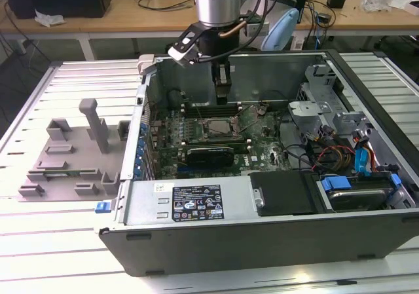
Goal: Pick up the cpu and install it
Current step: 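Close the cpu cover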
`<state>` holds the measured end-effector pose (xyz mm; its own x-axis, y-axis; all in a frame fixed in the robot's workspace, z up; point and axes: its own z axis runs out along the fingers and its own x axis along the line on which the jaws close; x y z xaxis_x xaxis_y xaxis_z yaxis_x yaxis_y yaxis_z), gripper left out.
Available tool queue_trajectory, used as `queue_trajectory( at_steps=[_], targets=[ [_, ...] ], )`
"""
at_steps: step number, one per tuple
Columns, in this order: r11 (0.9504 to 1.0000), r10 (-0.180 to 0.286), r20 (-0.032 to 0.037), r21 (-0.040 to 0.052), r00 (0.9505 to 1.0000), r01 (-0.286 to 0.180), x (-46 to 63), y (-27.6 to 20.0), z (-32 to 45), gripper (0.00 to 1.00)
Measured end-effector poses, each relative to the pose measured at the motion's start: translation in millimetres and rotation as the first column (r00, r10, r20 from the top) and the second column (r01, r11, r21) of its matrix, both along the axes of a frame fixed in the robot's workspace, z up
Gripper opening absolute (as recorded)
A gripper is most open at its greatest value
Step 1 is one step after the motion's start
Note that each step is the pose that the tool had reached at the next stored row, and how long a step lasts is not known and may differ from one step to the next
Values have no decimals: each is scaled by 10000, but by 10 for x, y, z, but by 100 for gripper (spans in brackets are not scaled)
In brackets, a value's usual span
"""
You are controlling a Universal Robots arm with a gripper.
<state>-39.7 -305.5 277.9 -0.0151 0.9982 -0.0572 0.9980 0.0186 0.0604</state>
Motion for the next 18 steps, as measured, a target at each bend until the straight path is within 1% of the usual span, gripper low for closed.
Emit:
queue_trajectory(
  at_steps=[4,8,14,18],
  targets=[
    [10000,-2,0,0,10000,2,25,0,0,11],
    [10000,-1,0,0,10000,1,77,0,0,11],
    [10000,-1,0,0,10000,1,203,0,0,11],
    [10000,-1,0,0,10000,1,306,0,0,11]
  ],
)
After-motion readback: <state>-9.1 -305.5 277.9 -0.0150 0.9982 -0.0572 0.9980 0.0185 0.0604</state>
